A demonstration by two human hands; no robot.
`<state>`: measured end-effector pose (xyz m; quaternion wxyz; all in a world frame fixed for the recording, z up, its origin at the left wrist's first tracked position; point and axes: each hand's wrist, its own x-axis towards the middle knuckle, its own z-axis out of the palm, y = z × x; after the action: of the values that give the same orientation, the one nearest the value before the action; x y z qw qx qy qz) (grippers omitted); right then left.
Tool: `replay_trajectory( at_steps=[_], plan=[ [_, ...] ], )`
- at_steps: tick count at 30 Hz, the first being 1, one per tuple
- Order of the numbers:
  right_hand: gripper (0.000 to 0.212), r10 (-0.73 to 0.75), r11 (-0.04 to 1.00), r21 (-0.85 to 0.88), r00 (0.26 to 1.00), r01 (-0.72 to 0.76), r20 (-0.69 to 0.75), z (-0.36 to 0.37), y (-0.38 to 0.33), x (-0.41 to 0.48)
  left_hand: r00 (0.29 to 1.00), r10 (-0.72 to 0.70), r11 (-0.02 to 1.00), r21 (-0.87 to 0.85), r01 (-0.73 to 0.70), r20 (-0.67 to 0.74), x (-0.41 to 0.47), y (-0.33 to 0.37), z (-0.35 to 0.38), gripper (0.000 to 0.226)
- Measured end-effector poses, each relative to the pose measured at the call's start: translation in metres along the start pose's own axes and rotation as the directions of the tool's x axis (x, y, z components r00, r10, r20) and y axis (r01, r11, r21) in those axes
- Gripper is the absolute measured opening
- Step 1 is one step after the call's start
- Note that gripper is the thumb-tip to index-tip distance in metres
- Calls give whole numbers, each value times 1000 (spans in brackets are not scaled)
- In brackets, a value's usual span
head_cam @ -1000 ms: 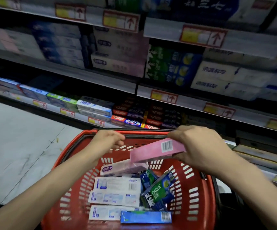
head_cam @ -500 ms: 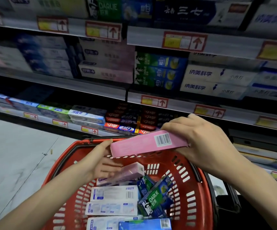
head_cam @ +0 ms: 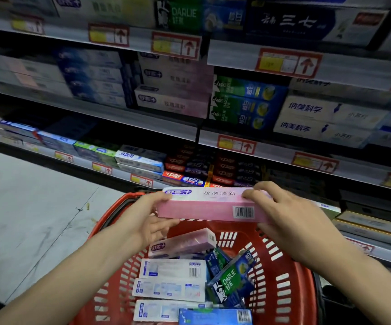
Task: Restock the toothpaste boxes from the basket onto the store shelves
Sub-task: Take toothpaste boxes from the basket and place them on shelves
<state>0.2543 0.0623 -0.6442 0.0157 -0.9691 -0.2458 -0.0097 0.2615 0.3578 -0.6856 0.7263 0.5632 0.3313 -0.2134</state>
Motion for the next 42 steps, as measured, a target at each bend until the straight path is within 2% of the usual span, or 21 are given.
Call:
replay_trajectory(
  at_steps=[4, 6, 9, 12, 14, 17, 20, 21, 22, 23, 24, 25, 26, 27, 28, 30, 33, 37, 38, 40, 42],
  plan=[
    [44, 42, 999, -21, 972, -39, 231, 3, -7, 1, 977, 214, 974, 75, -214, 4, -18, 17, -4, 32],
    [46, 46, 999, -24, 950, -41, 310, 6, -11, 1, 948, 317, 945, 93, -314, -17, -25, 23, -4, 28],
    [53, 102, 995, -45, 895, -91, 434, 11, -13, 1, 905, 417, 907, 106, -408, -87, -27, 30, -8, 35],
    [57, 154, 988, -80, 830, -132, 536, 15, -14, 0, 894, 436, 900, 74, -430, -107, -27, 35, -13, 45],
    [59, 177, 984, -83, 796, -159, 579, 15, -15, 0, 891, 443, 897, 47, -440, -97, -27, 37, -14, 44],
    [64, 193, 980, -70, 792, -188, 579, 14, -16, 4, 905, 421, 906, -9, -422, -62, -26, 41, -16, 33],
    [86, 201, 955, 66, 796, -289, 572, 11, -18, 9, 920, 391, 912, -132, -388, -10, -26, 45, -18, 26],
    [95, 198, 917, 169, 782, -361, 591, 8, -19, 12, 920, 392, 908, -170, -384, 16, -27, 46, -18, 28],
    [101, 187, 837, 305, 761, -455, 621, 5, -20, 14, 915, 401, 900, -202, -386, 41, -27, 46, -17, 32],
    [103, 169, 690, 452, 733, -565, 658, 4, -22, 16, 907, 416, 891, -226, -393, 62, -28, 47, -16, 36],
    [101, 138, 474, 577, 703, -666, 698, 1, -24, 18, 898, 431, 882, -247, -401, 81, -29, 48, -15, 38],
    [98, 92, 217, 659, 687, -721, 721, -2, -28, 20, 889, 447, 872, -268, -409, 97, -29, 48, -14, 38],
    [91, 62, -28, 696, 693, -718, 718, -5, -30, 23, 880, 462, 862, -290, -416, 108, -29, 49, -14, 38],
    [87, 70, -219, 700, 704, -680, 706, -6, -30, 25, 872, 476, 851, -311, -423, 118, -29, 49, -15, 38],
    [83, 107, -353, 693, 709, -628, 697, -8, -31, 27, 864, 487, 842, -333, -425, 128, -29, 50, -17, 37],
    [74, 193, -527, 678, 705, -512, 682, -10, -29, 29, 851, 500, 827, -379, -415, 159, -29, 52, -19, 38],
    [66, 251, -654, 646, 692, -394, 676, -14, -27, 28, 810, 530, 819, -398, -412, 252, -31, 54, -22, 47],
    [60, 322, -643, 671, 664, -369, 674, -7, -32, 25, 755, 530, 843, -337, -420, 386, -32, 53, -25, 82],
    [56, 343, -642, 680, 660, -354, 668, -5, -33, 24, 755, 529, 844, -333, -420, 388, -32, 53, -24, 81],
    [49, 396, -627, 717, 667, -305, 631, -3, -37, 20, 767, 528, 837, -374, -399, 364, -34, 52, -21, 64],
    [43, 441, -580, 775, 704, -250, 557, -5, -38, 17, 795, 508, 821, -466, -329, 333, -35, 51, -21, 64]
  ],
)
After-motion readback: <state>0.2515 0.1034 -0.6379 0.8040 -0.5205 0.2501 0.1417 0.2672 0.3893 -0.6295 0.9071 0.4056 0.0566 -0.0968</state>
